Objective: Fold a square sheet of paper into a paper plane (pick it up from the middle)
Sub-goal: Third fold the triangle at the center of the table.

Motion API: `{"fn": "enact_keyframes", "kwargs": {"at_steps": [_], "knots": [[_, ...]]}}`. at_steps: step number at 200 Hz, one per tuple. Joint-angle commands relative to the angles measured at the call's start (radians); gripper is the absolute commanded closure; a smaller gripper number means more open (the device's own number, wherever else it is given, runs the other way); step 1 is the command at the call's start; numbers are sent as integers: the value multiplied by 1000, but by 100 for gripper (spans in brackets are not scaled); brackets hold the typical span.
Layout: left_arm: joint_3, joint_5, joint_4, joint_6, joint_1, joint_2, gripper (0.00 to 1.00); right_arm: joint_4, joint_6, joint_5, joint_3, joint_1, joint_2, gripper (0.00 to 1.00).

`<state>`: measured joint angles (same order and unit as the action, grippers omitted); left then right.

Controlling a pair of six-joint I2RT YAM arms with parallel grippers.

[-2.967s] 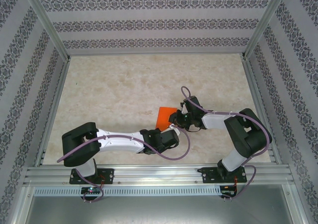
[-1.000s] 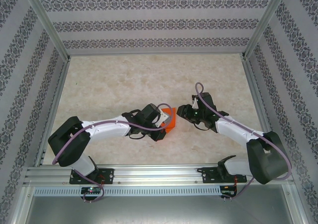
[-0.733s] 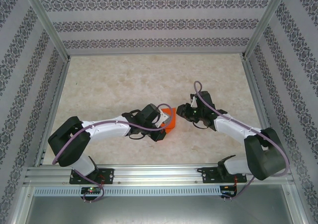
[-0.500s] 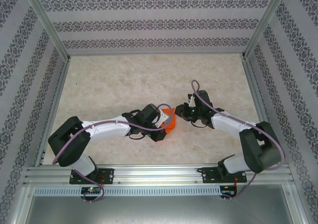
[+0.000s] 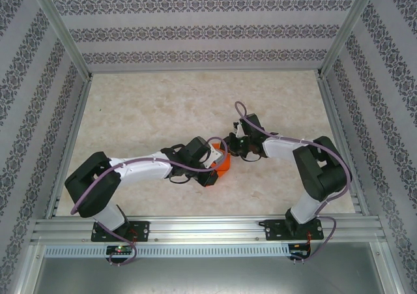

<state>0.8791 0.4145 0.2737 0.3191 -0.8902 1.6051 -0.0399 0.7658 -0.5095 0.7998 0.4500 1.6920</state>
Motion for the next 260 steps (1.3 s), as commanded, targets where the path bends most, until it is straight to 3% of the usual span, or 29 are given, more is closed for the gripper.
{"fn": "enact_keyframes", "kwargs": {"at_steps": [1, 95, 260], "knots": [[-4, 46, -24, -20, 30, 20, 100, -18, -50, 7, 32, 6, 35, 85], [-11, 130, -43, -8, 124, 74, 98, -124, -131, 59, 50, 10, 66, 86], [0, 32, -9, -64, 146, 111, 95, -126, -126, 70, 48, 19, 84, 85]]}}
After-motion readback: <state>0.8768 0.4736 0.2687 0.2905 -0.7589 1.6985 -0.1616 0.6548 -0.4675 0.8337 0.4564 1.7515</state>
